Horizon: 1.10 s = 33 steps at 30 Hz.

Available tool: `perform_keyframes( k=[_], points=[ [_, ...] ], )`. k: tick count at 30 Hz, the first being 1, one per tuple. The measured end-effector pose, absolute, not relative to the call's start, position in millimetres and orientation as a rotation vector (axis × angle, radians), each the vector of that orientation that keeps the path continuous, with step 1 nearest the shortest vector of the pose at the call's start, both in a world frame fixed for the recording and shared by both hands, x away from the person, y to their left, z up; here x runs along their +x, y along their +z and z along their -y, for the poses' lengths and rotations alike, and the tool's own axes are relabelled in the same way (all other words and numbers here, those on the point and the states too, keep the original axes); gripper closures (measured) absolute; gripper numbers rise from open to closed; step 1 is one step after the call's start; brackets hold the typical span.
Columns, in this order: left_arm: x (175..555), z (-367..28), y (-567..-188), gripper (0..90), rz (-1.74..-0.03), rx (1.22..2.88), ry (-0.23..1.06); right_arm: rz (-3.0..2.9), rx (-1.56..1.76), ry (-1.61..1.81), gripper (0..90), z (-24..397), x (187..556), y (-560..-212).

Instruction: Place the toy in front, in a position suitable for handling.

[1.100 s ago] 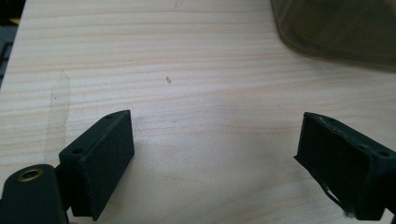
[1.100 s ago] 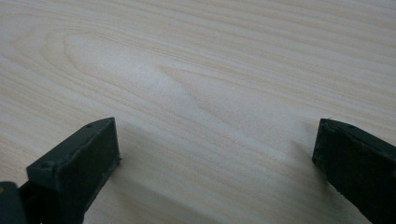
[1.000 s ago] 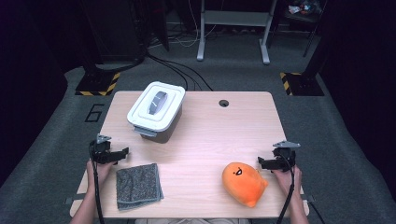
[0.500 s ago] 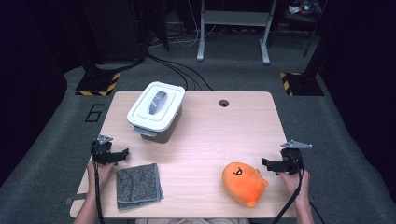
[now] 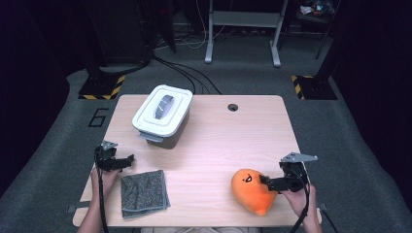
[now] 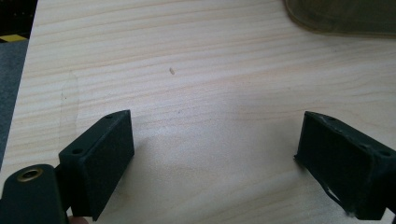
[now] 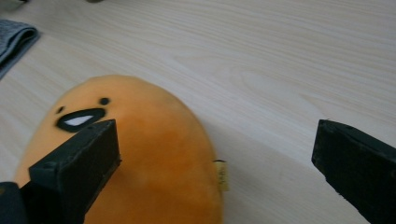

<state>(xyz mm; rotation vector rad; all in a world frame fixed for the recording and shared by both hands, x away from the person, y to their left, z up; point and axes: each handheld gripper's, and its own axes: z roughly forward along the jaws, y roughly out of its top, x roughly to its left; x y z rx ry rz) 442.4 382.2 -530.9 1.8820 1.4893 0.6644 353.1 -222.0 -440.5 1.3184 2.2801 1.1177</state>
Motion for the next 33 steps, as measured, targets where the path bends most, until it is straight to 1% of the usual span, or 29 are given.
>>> perform_keyframes(
  k=[7, 13, 18, 23, 33],
  points=[
    [442, -382, -531, 10.3, -1.488, 1.883, 0.665, -2.351, 1.313, 1.144, 0.9, 208, 341, -443],
    [442, -382, -531, 10.3, -1.489, 1.882, 0.665, -2.385, 1.271, 1.149, 3.0, 200, 333, -440],
    [442, -382, -531, 10.3, -1.489, 1.882, 0.665, -2.422, 1.266, 1.111, 10.8, 192, 334, -445],
    [442, -382, -531, 10.3, -1.489, 1.881, 0.665, -2.441, 1.285, 1.106, 16.1, 191, 339, -453],
    [442, -382, -531, 10.4, -1.489, 1.88, 0.667, -2.448, 1.281, 1.102, 38.4, 189, 341, -460]
  ],
)
